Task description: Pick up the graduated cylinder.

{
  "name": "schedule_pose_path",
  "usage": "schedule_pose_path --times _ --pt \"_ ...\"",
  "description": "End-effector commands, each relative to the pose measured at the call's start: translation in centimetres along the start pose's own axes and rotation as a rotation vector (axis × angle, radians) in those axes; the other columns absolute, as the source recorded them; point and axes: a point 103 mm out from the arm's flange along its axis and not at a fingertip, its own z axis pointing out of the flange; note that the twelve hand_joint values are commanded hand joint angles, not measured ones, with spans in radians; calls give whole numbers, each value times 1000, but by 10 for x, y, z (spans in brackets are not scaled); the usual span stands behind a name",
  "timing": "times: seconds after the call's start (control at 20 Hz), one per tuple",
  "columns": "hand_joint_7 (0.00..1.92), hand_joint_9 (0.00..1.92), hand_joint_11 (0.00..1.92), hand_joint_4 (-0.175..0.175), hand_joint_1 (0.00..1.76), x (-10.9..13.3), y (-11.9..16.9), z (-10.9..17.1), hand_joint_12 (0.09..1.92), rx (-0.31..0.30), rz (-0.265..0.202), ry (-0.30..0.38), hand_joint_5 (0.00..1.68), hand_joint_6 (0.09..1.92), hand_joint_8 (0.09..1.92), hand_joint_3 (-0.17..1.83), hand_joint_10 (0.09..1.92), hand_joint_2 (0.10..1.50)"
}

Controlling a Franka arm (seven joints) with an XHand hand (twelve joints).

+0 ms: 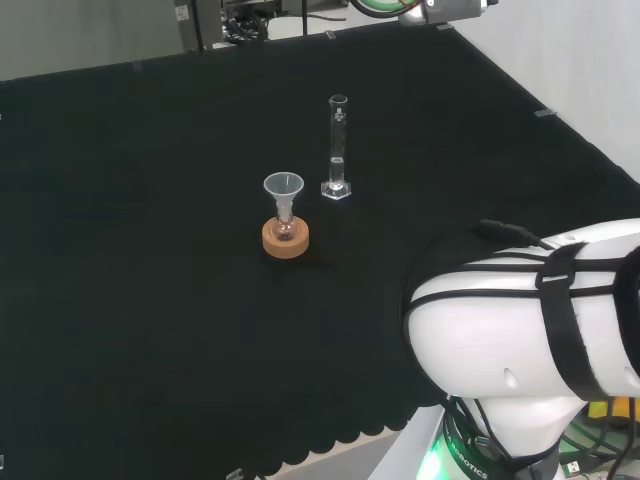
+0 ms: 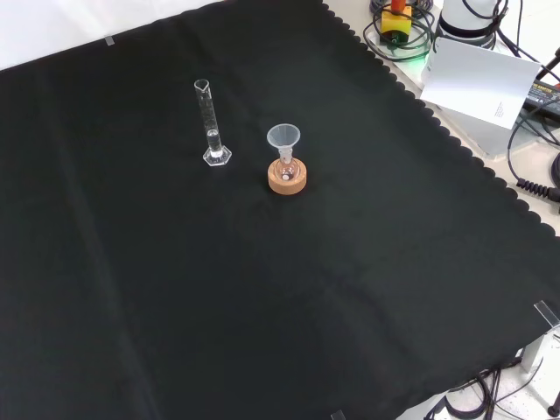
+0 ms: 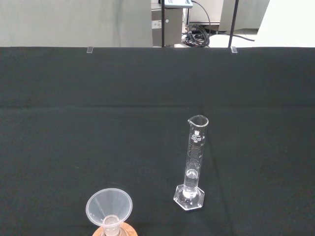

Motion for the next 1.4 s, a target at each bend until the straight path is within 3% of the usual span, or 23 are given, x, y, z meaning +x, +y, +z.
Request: schedule_pose_path --times 0.05,0.2,0.55,1.15,1.4 --pt "47 230 167 1 9 0 0 -1 1277 -8 0 -11 190 216 526 545 628 1115" --pt "49 232 129 2 0 1 1 -2 1333 -11 4 -10 240 87 505 427 608 1177" --pt "53 234 126 3 0 -4 10 6 1340 -3 23 0 253 87 501 402 605 1190" --pt "60 238 131 4 0 -52 56 71 1340 62 91 76 258 87 501 390 604 1196" --pt "82 257 144 1 0 -71 98 95 1344 -12 37 134 272 87 508 383 610 1200"
